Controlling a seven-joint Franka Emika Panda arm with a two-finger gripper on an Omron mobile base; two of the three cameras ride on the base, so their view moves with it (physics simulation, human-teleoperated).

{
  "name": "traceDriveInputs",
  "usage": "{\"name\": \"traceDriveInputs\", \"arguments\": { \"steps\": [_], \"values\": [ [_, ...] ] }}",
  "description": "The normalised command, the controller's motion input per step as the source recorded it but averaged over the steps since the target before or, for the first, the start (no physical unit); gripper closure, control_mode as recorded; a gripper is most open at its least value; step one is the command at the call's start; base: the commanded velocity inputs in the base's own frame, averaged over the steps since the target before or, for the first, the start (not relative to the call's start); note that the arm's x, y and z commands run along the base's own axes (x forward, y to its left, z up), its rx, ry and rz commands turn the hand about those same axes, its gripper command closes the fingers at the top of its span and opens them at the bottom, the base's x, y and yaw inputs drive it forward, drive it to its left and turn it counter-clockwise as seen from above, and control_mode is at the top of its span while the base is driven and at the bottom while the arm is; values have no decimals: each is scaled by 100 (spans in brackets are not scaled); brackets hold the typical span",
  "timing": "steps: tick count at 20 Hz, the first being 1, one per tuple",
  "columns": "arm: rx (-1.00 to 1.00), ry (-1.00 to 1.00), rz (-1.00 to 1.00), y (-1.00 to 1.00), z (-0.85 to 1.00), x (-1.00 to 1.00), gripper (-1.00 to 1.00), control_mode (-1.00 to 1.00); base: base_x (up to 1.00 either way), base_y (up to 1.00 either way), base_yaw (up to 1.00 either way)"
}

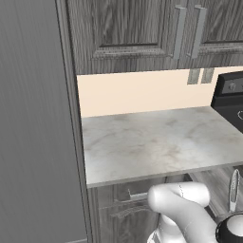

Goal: Take the tongs from the drawer on the right and place them on the dining counter next to the tray containing the hot dog.

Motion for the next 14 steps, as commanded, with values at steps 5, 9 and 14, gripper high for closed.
{"name": "traceDriveInputs", "arguments": {
  "steps": [5,9,14],
  "values": [
    [0,6,0,0,6,17,-100,-100,0,0,0],
    [0,7,0,5,0,22,-100,-100,0,0,0],
    [-1,9,0,13,0,29,-100,-100,0,0,0]
  ]
}}
